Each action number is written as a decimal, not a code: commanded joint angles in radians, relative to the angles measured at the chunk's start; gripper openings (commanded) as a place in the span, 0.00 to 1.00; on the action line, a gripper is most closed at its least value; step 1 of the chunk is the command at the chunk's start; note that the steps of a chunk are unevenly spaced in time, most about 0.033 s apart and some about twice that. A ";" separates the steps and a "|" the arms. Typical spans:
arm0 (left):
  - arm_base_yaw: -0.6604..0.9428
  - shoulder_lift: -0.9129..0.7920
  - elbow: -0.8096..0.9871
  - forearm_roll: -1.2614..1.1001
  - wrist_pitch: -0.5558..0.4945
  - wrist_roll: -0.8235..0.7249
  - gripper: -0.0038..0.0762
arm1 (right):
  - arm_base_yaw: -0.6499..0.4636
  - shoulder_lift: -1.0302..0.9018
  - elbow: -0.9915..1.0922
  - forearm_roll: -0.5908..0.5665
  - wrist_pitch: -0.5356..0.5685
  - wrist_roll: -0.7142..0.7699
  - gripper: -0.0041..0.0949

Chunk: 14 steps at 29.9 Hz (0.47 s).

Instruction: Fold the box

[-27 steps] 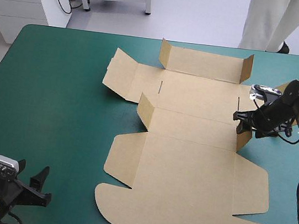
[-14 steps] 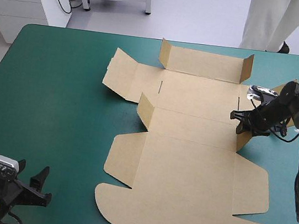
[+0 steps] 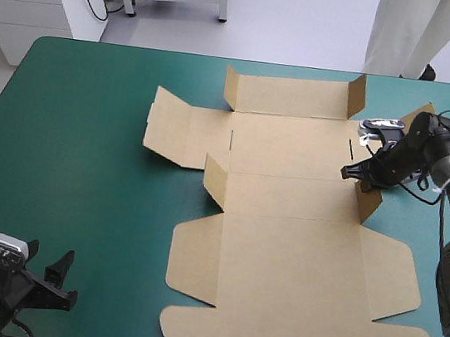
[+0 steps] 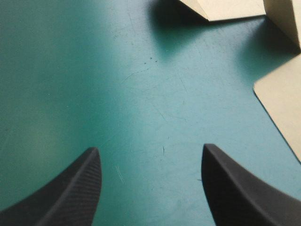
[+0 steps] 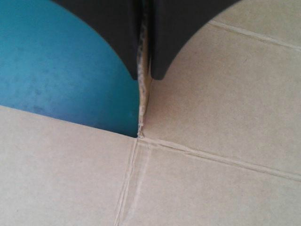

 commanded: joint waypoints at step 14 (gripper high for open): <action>0.000 0.011 -0.050 -0.012 -0.026 -0.003 0.60 | 0.063 -0.046 -0.095 0.179 -0.122 -0.643 0.02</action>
